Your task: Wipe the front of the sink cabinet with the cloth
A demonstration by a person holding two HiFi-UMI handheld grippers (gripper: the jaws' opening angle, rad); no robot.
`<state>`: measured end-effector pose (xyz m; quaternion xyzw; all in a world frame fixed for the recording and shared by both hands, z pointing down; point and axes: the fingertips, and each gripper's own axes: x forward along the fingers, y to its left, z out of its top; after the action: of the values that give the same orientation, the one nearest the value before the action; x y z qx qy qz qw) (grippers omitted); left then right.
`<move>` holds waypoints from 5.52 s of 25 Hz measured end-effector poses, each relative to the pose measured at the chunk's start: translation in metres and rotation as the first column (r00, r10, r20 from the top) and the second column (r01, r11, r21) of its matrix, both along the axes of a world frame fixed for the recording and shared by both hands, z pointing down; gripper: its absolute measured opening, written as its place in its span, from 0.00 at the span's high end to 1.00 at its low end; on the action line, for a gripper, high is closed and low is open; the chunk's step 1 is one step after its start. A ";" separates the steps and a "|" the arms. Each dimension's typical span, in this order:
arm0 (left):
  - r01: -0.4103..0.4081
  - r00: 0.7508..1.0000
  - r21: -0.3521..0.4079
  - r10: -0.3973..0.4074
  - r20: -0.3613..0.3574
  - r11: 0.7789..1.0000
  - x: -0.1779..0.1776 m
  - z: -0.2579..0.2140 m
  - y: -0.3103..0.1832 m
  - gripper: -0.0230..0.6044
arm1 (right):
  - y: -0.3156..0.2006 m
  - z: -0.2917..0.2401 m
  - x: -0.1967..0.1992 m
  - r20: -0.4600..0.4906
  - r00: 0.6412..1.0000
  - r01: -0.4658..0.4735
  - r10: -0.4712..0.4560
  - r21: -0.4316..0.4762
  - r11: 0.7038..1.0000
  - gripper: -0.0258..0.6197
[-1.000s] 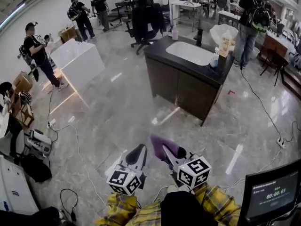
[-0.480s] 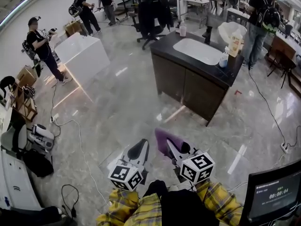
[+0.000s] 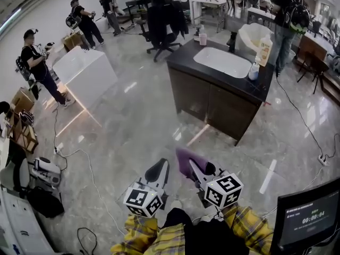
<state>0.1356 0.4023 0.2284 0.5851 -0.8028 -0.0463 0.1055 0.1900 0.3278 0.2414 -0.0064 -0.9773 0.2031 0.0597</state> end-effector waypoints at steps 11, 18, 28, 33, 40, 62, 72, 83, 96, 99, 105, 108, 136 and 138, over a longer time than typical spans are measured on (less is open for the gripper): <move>-0.120 0.992 -0.017 0.120 -0.027 0.993 -0.085 0.010 0.010 0.91 | 0.021 0.006 -0.082 -0.020 0.994 -0.104 0.104 -0.011 0.994 0.89; -0.148 0.989 -0.003 0.148 -0.031 0.989 -0.127 0.015 0.021 0.91 | 0.032 0.007 -0.120 -0.027 0.990 -0.136 0.136 0.004 0.991 0.89; -0.138 0.990 -0.009 0.138 -0.042 0.990 -0.161 0.019 0.027 0.91 | 0.036 0.008 -0.156 -0.038 0.992 -0.123 0.123 0.010 0.992 0.89; -0.128 0.991 -0.020 0.127 -0.044 0.992 -0.180 0.024 0.018 0.91 | 0.028 0.014 -0.179 -0.048 0.994 -0.102 0.103 0.006 0.995 0.89; -0.092 0.995 -0.026 0.091 -0.037 0.995 -0.230 0.025 -0.013 0.91 | -0.002 0.013 -0.232 -0.039 0.997 -0.065 0.066 0.017 0.998 0.89; 0.024 1.000 -0.028 -0.024 -0.004 0.999 -0.371 0.016 -0.142 0.91 | -0.130 0.004 -0.379 -0.006 0.999 0.041 -0.041 0.020 0.999 0.89; -0.059 0.998 -0.047 0.059 -0.004 0.997 -0.387 0.022 -0.188 0.91 | -0.165 0.014 -0.393 -0.030 0.999 -0.015 0.016 0.018 1.000 0.89; -0.212 0.977 -0.036 0.211 -0.013 0.977 -0.436 0.022 -0.218 0.91 | -0.188 0.018 -0.440 -0.034 0.989 -0.147 0.147 0.023 0.989 0.89; -0.368 0.930 -0.067 0.367 -0.029 0.927 -0.515 0.031 -0.224 0.91 | -0.186 0.031 -0.503 -0.067 0.948 -0.310 0.311 0.025 0.950 0.89; -0.404 0.915 -0.072 0.403 -0.029 0.912 -0.528 0.031 -0.229 0.91 | -0.186 0.031 -0.514 -0.065 0.936 -0.344 0.346 0.030 0.938 0.89; -0.514 0.858 -0.094 0.513 -0.031 0.853 -0.535 0.039 -0.245 0.91 | -0.201 0.035 -0.524 -0.069 0.888 -0.454 0.454 0.016 0.891 0.89; -0.545 0.838 -0.096 0.543 -0.053 0.833 -0.536 0.048 -0.247 0.91 | -0.202 0.039 -0.525 -0.077 0.860 -0.507 0.504 -0.024 0.862 0.89; -0.577 0.816 -0.141 0.574 -0.061 0.805 -0.514 0.082 -0.348 0.91 | -0.298 0.079 -0.512 -0.094 0.815 -0.578 0.572 -0.069 0.813 0.89; -0.583 0.810 -0.147 0.585 -0.039 0.799 -0.511 0.087 -0.357 0.91 | -0.306 0.083 -0.513 -0.096 0.822 -0.568 0.562 -0.060 0.821 0.89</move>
<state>-0.3751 0.0453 0.3154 0.7942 -0.5852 0.0520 0.1553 -0.3227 0.0216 0.3245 0.2884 -0.9227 0.2537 0.0328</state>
